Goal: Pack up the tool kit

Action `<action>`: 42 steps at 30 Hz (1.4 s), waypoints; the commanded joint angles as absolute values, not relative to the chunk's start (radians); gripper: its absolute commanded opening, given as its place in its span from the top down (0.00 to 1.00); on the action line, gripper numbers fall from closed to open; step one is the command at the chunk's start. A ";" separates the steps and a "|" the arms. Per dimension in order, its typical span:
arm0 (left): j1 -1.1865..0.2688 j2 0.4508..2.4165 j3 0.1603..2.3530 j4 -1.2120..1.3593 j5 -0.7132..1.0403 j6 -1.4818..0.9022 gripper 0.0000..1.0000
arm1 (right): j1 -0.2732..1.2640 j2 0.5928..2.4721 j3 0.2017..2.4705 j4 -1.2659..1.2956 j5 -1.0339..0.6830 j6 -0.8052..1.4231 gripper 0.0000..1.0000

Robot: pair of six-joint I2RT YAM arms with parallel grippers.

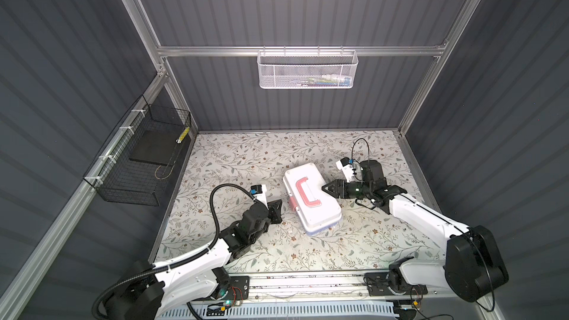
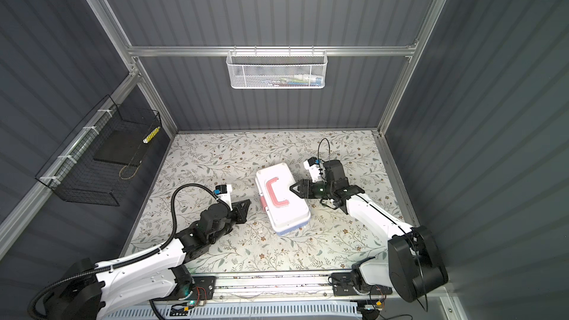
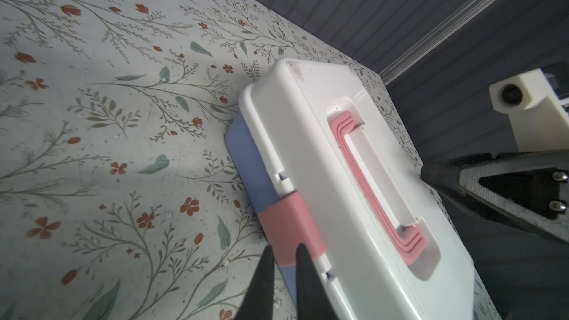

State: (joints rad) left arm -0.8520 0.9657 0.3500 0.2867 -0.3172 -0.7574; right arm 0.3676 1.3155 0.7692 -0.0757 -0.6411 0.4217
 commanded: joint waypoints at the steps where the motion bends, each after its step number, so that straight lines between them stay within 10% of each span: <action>1: -0.854 0.936 0.325 0.192 -0.352 -0.705 0.86 | 0.384 1.348 0.741 -0.267 -0.619 0.409 0.46; 4: -0.853 0.977 0.322 0.219 -0.355 -0.707 1.00 | 0.384 1.350 0.743 -0.264 -0.621 0.407 0.46; 42: -0.832 1.507 0.551 0.498 -0.130 -0.666 1.00 | 0.385 1.371 0.679 -0.181 -0.668 0.419 0.46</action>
